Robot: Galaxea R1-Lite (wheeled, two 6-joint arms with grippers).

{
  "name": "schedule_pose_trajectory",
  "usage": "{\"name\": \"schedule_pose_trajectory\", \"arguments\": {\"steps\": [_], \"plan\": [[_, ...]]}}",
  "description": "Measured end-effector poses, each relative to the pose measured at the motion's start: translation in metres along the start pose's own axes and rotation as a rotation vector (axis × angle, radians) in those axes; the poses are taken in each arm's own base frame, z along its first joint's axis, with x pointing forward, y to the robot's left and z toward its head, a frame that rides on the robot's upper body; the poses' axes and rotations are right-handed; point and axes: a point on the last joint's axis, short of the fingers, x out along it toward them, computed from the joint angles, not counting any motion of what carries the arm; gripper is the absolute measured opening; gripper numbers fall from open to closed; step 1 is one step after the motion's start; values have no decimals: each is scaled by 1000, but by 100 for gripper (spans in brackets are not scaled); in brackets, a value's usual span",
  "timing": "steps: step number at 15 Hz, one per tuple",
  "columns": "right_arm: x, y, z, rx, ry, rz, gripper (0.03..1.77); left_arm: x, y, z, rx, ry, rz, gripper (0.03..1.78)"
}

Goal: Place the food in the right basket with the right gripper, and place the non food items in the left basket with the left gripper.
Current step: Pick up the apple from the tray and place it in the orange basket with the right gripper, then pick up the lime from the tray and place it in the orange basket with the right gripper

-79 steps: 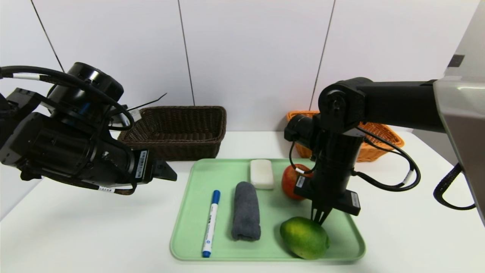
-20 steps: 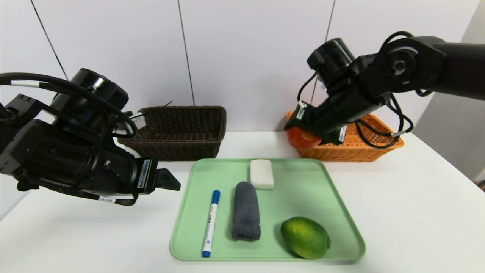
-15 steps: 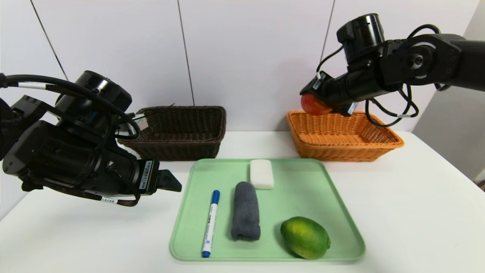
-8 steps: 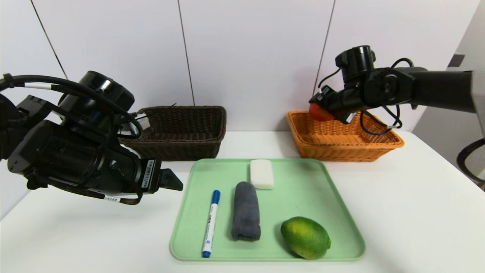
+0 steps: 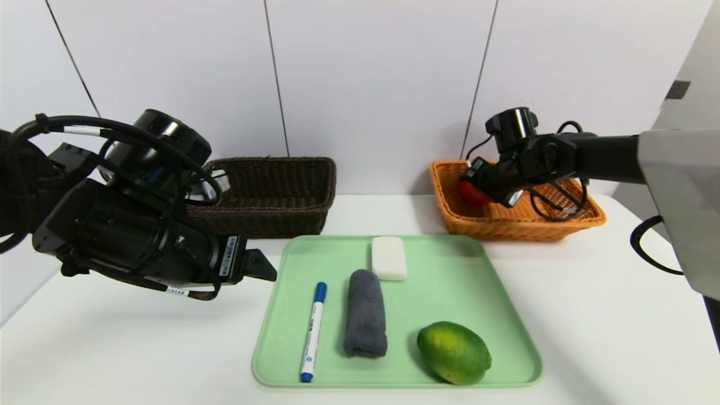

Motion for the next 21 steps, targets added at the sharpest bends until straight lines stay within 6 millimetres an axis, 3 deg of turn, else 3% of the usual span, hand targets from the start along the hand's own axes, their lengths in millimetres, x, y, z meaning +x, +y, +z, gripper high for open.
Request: {"name": "schedule_pose_trajectory", "arguments": {"steps": [7, 11, 14, 17, 21], "plan": [[0, 0, 3, -8, -15, 16, 153, 6, -1, 3, 1, 8, 3, 169], [-15, 5, 10, -17, -33, 41, 160, 6, -3, 5, 3, 5, 0, 169], [-40, 17, 15, -33, -53, 81, 164, 6, -3, 5, 2, 5, 0, 169], [-81, 35, 16, -80, -55, 129, 166, 5, -3, 5, 0, 2, -1, 169], [-151, 56, -9, -237, 60, 151, 168, 1, -3, 3, 2, -1, -5, 169]]}}
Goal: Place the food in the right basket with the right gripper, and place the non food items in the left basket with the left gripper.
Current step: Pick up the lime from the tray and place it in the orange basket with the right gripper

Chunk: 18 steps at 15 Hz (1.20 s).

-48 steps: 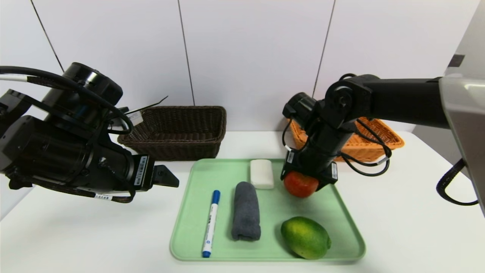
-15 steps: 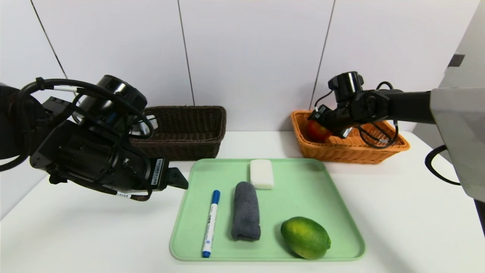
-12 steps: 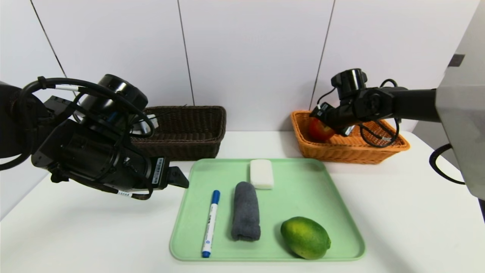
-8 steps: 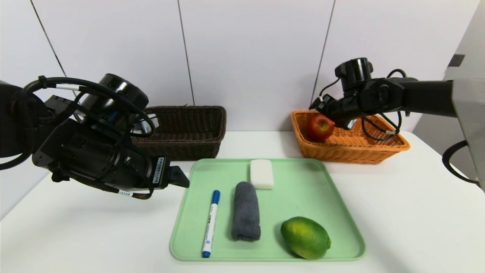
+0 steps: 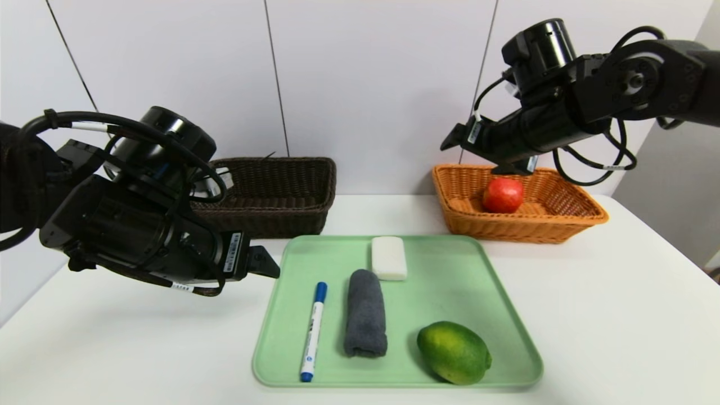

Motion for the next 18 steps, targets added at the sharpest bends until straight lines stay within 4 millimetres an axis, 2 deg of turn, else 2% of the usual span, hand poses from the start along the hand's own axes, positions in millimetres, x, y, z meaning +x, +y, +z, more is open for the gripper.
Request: {"name": "schedule_pose_trajectory", "arguments": {"steps": [5, 10, 14, 18], "plan": [[-59, 12, -36, -204, 246, -34, 169, -7, 0, -5, -23, -2, -7, 169], [-100, 10, -68, -481, 554, 52, 169, -16, 1, -11, -20, -12, -17, 169], [-115, 13, -87, -674, 697, 109, 169, -24, 3, -16, -21, -29, -22, 169], [-112, 24, -107, -794, 762, 135, 169, -30, 5, -21, -21, -37, -24, 169]]}}
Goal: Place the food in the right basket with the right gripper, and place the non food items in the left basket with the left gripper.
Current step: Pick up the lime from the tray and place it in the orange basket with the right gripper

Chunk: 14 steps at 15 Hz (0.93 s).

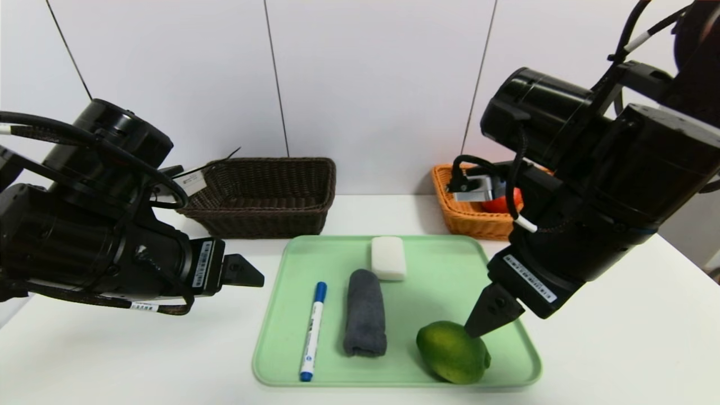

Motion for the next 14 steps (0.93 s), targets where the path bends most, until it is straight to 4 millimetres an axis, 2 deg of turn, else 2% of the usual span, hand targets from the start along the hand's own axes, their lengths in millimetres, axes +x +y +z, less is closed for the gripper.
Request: {"name": "schedule_pose_trajectory", "arguments": {"steps": [3, 7, 14], "plan": [[16, 13, 6, -42, 46, -12, 170, -4, 2, -3, 0, -1, 1, 169], [41, 20, 17, -63, 109, -86, 170, -8, 3, -6, 0, -9, -1, 169], [71, 21, 28, -60, 190, -104, 170, -9, 3, -6, 1, -12, -2, 169]]}}
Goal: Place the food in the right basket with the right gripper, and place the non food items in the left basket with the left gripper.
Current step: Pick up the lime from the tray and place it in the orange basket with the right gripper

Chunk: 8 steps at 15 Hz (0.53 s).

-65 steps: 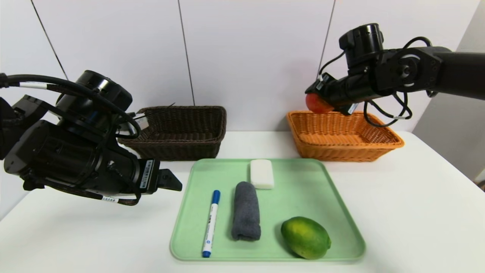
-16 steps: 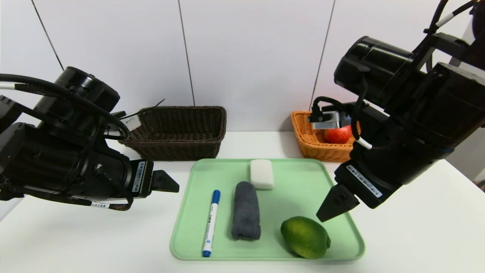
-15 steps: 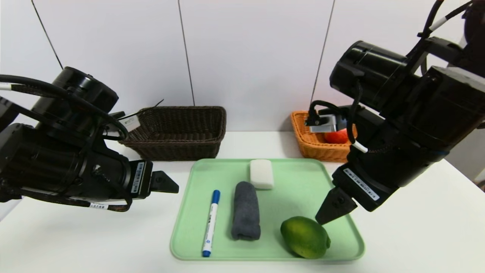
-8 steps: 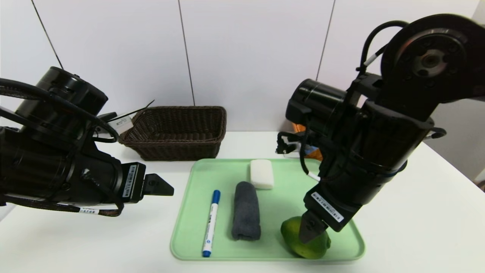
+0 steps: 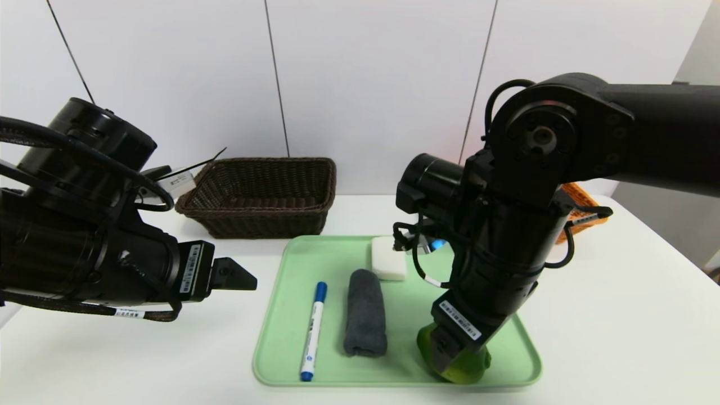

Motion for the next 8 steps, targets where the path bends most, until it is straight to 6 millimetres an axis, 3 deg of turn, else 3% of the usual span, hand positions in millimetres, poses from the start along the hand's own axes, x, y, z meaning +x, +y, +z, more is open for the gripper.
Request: {"name": "schedule_pose_trajectory", "arguments": {"steps": [8], "plan": [[30, -1, 17, 11, 83, -7, 170, 0, 0, 0, 2, -2, 0, 169]]}}
